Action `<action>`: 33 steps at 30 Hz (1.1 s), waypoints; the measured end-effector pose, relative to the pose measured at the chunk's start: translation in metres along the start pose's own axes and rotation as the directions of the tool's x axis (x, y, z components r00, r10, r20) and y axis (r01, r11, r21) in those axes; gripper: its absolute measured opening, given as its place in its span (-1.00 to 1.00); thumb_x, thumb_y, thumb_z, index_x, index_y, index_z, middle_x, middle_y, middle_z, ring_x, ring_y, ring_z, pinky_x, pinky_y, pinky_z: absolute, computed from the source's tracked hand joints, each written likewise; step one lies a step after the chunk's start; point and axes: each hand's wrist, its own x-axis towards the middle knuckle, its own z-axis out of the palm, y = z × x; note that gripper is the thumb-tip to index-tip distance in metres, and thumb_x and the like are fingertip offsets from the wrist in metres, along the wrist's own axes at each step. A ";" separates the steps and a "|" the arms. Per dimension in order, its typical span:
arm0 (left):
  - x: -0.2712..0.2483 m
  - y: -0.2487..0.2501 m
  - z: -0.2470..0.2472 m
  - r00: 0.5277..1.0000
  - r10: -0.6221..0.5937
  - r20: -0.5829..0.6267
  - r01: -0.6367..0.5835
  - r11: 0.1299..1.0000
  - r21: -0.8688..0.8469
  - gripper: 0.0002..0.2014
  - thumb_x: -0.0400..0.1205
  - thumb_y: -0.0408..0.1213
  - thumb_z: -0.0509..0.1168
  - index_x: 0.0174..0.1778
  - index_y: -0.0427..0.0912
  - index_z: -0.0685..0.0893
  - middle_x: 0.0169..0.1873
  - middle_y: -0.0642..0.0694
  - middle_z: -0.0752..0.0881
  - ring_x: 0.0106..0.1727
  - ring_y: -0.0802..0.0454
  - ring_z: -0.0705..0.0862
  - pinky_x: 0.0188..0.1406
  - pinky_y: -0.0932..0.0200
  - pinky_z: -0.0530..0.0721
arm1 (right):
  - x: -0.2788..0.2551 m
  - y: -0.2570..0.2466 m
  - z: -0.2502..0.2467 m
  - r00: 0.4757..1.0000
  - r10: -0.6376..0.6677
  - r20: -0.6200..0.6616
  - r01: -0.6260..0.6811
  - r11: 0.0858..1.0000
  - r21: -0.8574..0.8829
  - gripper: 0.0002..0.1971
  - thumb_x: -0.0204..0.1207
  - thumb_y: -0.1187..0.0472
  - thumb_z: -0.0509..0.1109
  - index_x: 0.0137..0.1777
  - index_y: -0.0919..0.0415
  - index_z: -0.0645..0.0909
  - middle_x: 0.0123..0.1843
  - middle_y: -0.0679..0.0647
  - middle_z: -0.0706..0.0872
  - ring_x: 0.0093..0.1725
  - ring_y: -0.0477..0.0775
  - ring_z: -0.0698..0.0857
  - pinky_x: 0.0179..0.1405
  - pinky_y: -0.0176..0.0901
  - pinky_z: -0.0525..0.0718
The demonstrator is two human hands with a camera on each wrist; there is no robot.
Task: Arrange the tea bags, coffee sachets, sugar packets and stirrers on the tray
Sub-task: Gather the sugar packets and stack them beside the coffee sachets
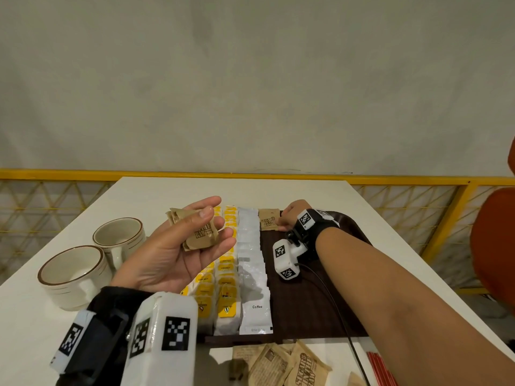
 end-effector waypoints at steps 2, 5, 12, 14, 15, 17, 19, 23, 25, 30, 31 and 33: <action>0.000 -0.001 0.000 1.000 -0.002 -0.004 0.002 1.000 0.000 -0.08 -0.23 -0.23 0.78 0.14 -0.23 0.73 -0.32 -0.19 0.71 -0.29 -0.13 0.77 -0.31 0.07 0.78 | 0.007 0.002 0.004 1.000 -0.011 -0.021 0.009 0.997 -0.072 -0.79 0.30 0.21 0.64 -0.31 0.24 0.65 -0.12 0.22 0.82 -0.06 0.17 0.81 0.10 0.12 0.76; 0.000 -0.002 0.000 1.000 -0.008 -0.002 0.008 1.000 0.003 -0.06 -0.23 -0.23 0.78 0.15 -0.24 0.72 -0.31 -0.19 0.71 -0.29 -0.13 0.78 -0.32 0.08 0.78 | 0.014 0.004 0.007 1.000 -0.006 -0.020 0.004 0.994 -0.111 -0.74 0.26 0.14 0.66 -0.33 0.28 0.68 -0.18 0.21 0.84 -0.11 0.16 0.83 0.07 0.13 0.77; 0.000 -0.007 0.003 0.998 -0.059 -0.010 0.059 0.998 0.010 -0.05 -0.22 -0.18 0.78 0.17 -0.28 0.71 -0.09 -0.32 0.78 -0.16 -0.19 0.81 -0.30 0.08 0.78 | -0.030 -0.028 -0.006 0.976 -0.151 -0.155 0.122 0.976 -0.181 -0.69 0.47 -0.01 0.49 -0.24 0.23 0.56 -0.32 0.05 0.60 -0.31 0.05 0.59 -0.34 -0.18 0.55; 0.000 -0.011 0.005 0.997 -0.079 -0.025 0.079 0.997 0.010 -0.03 -0.19 -0.17 0.78 0.19 -0.31 0.68 0.03 -0.38 0.76 -0.09 -0.23 0.81 -0.28 0.07 0.79 | -0.063 -0.052 -0.009 0.935 -0.323 -0.149 0.340 0.934 0.108 -0.81 0.48 0.10 0.51 -0.17 0.18 0.60 -0.31 0.01 0.61 -0.32 0.01 0.55 -0.33 -0.20 0.53; 0.000 -0.013 0.006 0.996 -0.085 -0.031 0.086 0.996 0.016 -0.02 -0.17 -0.17 0.78 0.21 -0.33 0.66 0.07 -0.40 0.75 -0.05 -0.24 0.80 -0.25 0.07 0.79 | -0.085 -0.064 -0.011 0.895 -0.439 -0.076 0.445 0.869 0.218 -0.88 0.49 0.18 0.51 -0.17 0.15 0.63 -0.31 0.00 0.63 -0.35 -0.02 0.54 -0.36 -0.23 0.51; -0.001 -0.016 0.007 0.996 -0.087 -0.032 0.089 0.995 0.040 -0.06 -0.12 -0.18 0.77 0.22 -0.36 0.65 0.10 -0.42 0.73 0.03 -0.27 0.78 -0.19 0.07 0.79 | -0.132 -0.084 -0.013 0.730 -0.666 0.154 0.626 0.742 0.240 -0.91 0.49 0.28 0.50 -0.08 0.08 0.68 -0.19 -0.01 0.72 -0.29 -0.07 0.61 -0.28 -0.25 0.57; -0.002 -0.018 0.008 0.996 -0.087 -0.019 0.088 0.993 0.074 -0.15 -0.07 -0.19 0.77 0.16 -0.38 0.69 0.09 -0.43 0.73 0.06 -0.30 0.77 -0.14 0.07 0.79 | -0.170 -0.092 -0.010 0.572 -0.734 0.366 0.755 0.646 0.114 -0.78 0.48 0.28 0.51 0.09 0.03 0.70 0.05 -0.01 0.76 -0.08 -0.06 0.69 -0.10 -0.30 0.63; -0.003 -0.019 0.011 0.996 -0.090 -0.008 0.090 0.995 0.053 -0.13 -0.07 -0.17 0.76 0.14 -0.41 0.65 -0.04 -0.41 0.76 -0.01 -0.29 0.79 -0.18 0.11 0.78 | -0.186 -0.086 -0.003 0.491 -0.817 0.303 0.867 0.493 -0.073 -0.72 0.40 0.26 0.58 0.12 0.14 0.73 0.12 -0.04 0.73 0.08 -0.13 0.61 -0.04 -0.53 0.46; -0.003 -0.020 0.011 0.996 -0.086 -0.021 0.086 0.996 0.033 -0.10 -0.08 -0.14 0.76 0.16 -0.42 0.62 -0.07 -0.40 0.77 -0.04 -0.28 0.80 -0.20 0.12 0.78 | -0.186 -0.083 -0.002 0.519 -0.821 0.239 0.853 0.517 -0.078 -0.73 0.36 0.21 0.61 0.06 0.09 0.74 0.08 -0.10 0.71 0.08 -0.11 0.61 -0.04 -0.40 0.51; -0.002 -0.019 0.011 0.995 -0.089 -0.033 0.090 0.995 0.048 -0.02 -0.12 -0.03 0.75 0.17 -0.42 0.58 -0.07 -0.41 0.77 -0.02 -0.28 0.79 -0.23 0.14 0.78 | -0.192 -0.084 -0.001 0.572 -0.793 0.212 0.818 0.571 -0.071 -0.77 0.32 0.21 0.64 -0.07 0.06 0.69 0.01 -0.08 0.63 -0.07 -0.26 0.52 -0.10 -0.59 0.42; -0.002 -0.019 0.011 0.995 -0.090 -0.028 0.092 0.994 0.054 0.00 -0.13 0.02 0.74 0.17 -0.41 0.58 -0.06 -0.41 0.77 -0.02 -0.27 0.80 -0.24 0.15 0.78 | -0.193 -0.084 -0.002 0.570 -0.793 0.216 0.820 0.566 -0.086 -0.76 0.32 0.20 0.64 -0.08 0.03 0.68 0.02 -0.05 0.62 -0.07 -0.27 0.51 -0.11 -0.60 0.41; -0.001 -0.018 0.011 0.996 -0.089 -0.024 0.090 0.994 0.069 0.03 -0.14 0.11 0.71 0.17 -0.39 0.58 -0.04 -0.40 0.77 -0.02 -0.24 0.80 -0.24 0.17 0.78 | -0.194 -0.085 -0.002 0.584 -0.773 0.248 0.812 0.564 -0.154 -0.75 0.33 0.17 0.63 -0.07 -0.02 0.65 0.03 -0.03 0.60 -0.06 -0.26 0.49 -0.13 -0.63 0.39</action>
